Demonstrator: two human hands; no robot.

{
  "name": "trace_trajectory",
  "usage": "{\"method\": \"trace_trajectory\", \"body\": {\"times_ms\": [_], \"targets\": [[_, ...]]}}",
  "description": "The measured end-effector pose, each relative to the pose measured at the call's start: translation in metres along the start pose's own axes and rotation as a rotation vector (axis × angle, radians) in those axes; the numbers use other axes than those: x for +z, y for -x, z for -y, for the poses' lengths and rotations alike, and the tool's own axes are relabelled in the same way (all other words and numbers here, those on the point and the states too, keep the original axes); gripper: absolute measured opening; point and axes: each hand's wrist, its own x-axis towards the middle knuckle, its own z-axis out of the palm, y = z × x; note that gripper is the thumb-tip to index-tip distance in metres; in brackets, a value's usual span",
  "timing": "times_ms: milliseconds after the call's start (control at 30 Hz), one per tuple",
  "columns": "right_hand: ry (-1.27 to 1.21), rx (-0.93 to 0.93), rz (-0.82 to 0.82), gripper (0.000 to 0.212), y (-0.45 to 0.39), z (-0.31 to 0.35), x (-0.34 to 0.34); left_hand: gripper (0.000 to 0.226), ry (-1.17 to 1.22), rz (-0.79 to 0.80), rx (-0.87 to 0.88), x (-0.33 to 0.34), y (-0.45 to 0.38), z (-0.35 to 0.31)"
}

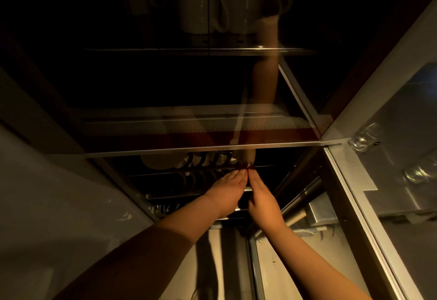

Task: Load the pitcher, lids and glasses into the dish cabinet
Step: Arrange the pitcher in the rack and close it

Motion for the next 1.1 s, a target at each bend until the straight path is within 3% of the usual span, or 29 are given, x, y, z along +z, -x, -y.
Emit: {"method": "trace_trajectory", "body": {"times_ms": [367,500,700,867,967,1100], "targets": [[0.408,-0.230,0.116,0.075,-0.008,-0.007,-0.011,0.078,-0.168,0.018,-0.054,0.009,0.000,0.002],[0.461,-0.175,0.076,0.067,-0.012,-0.005,-0.015,0.079,-0.154,0.010,-0.070,0.006,0.005,0.007],[0.368,0.053,-0.048,0.044,-0.021,-0.005,-0.034,0.081,-0.144,-0.016,-0.063,-0.004,0.010,0.012],[0.505,0.023,0.044,0.053,-0.018,0.008,-0.048,0.072,-0.108,-0.084,-0.001,-0.021,0.012,0.006],[0.560,0.039,0.097,0.069,-0.010,0.023,-0.068,0.066,-0.054,-0.192,0.077,-0.034,0.013,-0.004],[0.649,-0.015,0.108,0.074,0.014,0.041,-0.111,0.066,-0.013,-0.336,0.230,-0.057,0.011,-0.026]]}}
